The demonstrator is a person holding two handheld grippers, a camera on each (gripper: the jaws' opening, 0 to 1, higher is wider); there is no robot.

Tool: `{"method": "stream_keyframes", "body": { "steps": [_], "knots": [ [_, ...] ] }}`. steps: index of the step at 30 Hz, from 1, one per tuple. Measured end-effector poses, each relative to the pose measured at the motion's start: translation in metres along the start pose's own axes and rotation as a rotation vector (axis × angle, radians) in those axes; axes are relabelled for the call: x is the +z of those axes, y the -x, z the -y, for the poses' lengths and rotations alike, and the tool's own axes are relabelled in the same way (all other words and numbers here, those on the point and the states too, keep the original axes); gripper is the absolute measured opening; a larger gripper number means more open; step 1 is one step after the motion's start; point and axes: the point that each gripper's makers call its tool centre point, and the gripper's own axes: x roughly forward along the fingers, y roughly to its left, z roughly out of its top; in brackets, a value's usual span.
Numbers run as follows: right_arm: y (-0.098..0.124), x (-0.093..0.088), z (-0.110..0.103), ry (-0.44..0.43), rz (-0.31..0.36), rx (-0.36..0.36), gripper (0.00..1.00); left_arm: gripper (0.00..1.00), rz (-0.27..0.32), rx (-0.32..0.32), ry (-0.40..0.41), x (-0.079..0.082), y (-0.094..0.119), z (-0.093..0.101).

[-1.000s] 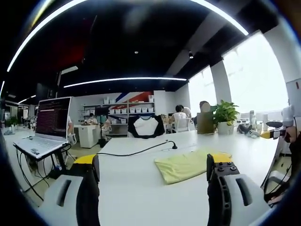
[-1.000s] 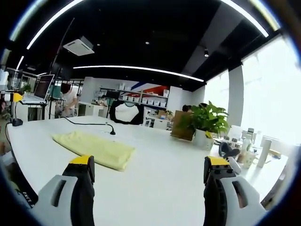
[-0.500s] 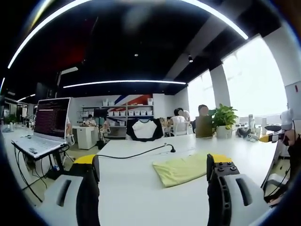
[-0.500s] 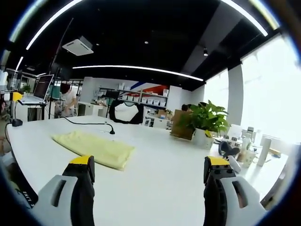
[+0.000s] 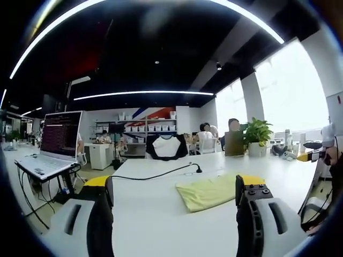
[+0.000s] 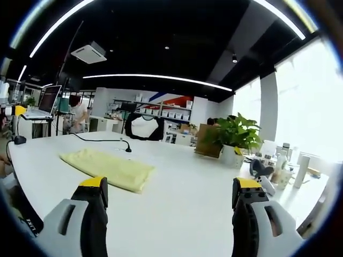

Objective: Fold the garment on the visible template until the final outline fits inside the template.

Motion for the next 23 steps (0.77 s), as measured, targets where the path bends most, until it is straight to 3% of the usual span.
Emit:
{"method": "stream_keyframes", "body": {
  "steps": [23],
  "knots": [
    [0.0004,-0.0005,-0.0023,0.001,-0.002,0.002,0.99,1.00,0.010,-0.012,0.003,0.0009,-0.0009,0.0037]
  ]
}}
